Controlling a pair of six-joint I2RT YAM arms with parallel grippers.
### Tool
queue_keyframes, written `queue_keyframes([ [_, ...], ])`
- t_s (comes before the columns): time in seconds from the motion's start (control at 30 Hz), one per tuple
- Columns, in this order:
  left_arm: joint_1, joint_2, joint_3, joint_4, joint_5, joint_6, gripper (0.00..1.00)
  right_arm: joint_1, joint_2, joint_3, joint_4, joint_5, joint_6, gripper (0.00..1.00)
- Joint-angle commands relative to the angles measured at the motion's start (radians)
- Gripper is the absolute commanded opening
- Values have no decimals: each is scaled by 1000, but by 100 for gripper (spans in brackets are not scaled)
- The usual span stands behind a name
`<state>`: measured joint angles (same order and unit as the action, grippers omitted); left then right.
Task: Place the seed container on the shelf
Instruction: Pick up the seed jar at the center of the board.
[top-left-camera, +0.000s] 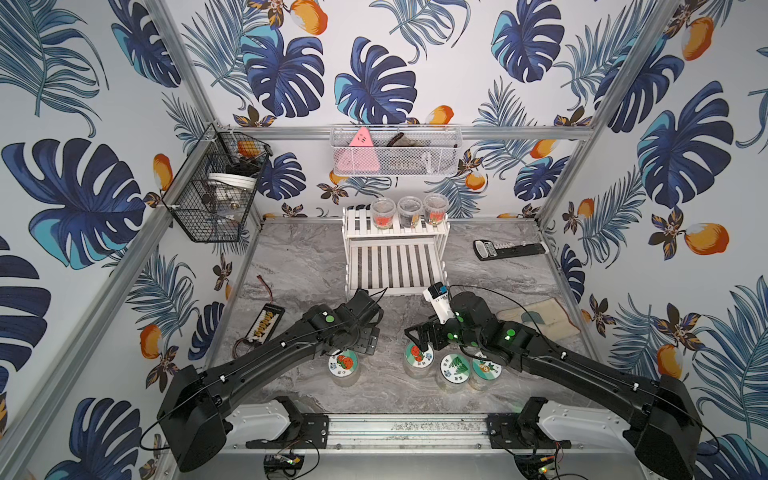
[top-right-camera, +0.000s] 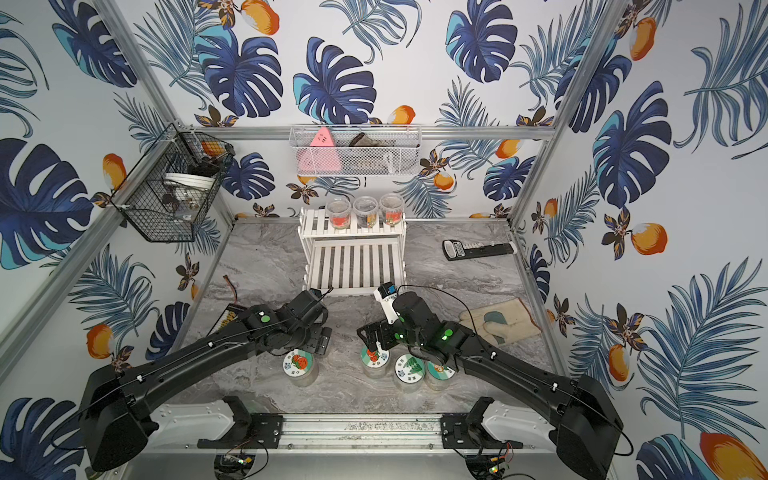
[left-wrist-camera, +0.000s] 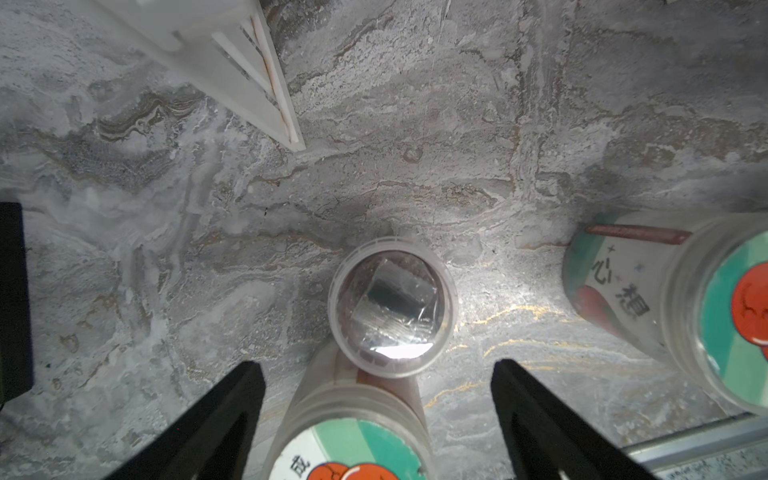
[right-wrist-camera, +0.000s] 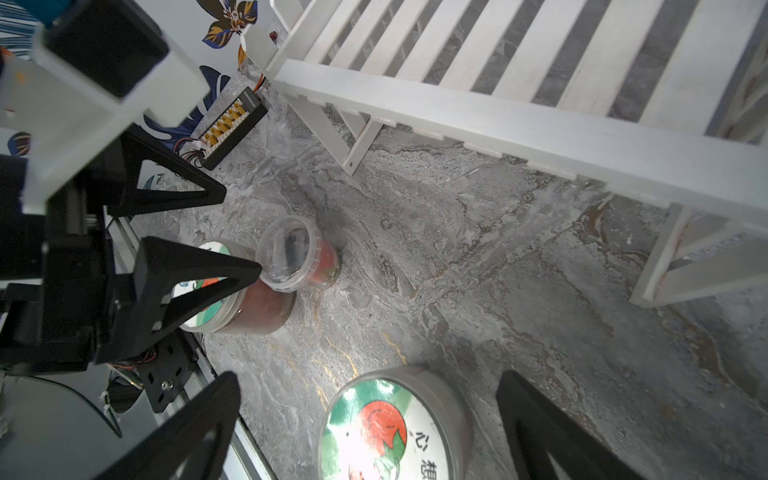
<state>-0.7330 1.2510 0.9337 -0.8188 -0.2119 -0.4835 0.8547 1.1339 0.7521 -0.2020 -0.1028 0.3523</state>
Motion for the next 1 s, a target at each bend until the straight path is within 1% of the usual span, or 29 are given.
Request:
queue_keyframes([
  [0.0, -4, 29, -6, 52, 6, 12, 98, 0, 2, -6, 26, -11, 32, 100],
  [0.07, -6, 43, -17, 73, 15, 20, 99, 0, 9, -8, 27, -14, 39, 100],
  [0.27, -5, 109, -19, 63, -37, 23, 99, 0, 29, 10, 15, -18, 37, 100],
  [0.5, -6, 145, -36, 90, -32, 23, 97, 0, 42, 13, 24, -28, 39, 100],
  [0.77, -6, 171, -44, 116, -17, 32, 91, 0, 97, 19, 23, -59, 43, 100],
  [0.97, -18, 172, -54, 131, -21, 31, 85, 0, 116, 20, 24, -57, 54, 100],
])
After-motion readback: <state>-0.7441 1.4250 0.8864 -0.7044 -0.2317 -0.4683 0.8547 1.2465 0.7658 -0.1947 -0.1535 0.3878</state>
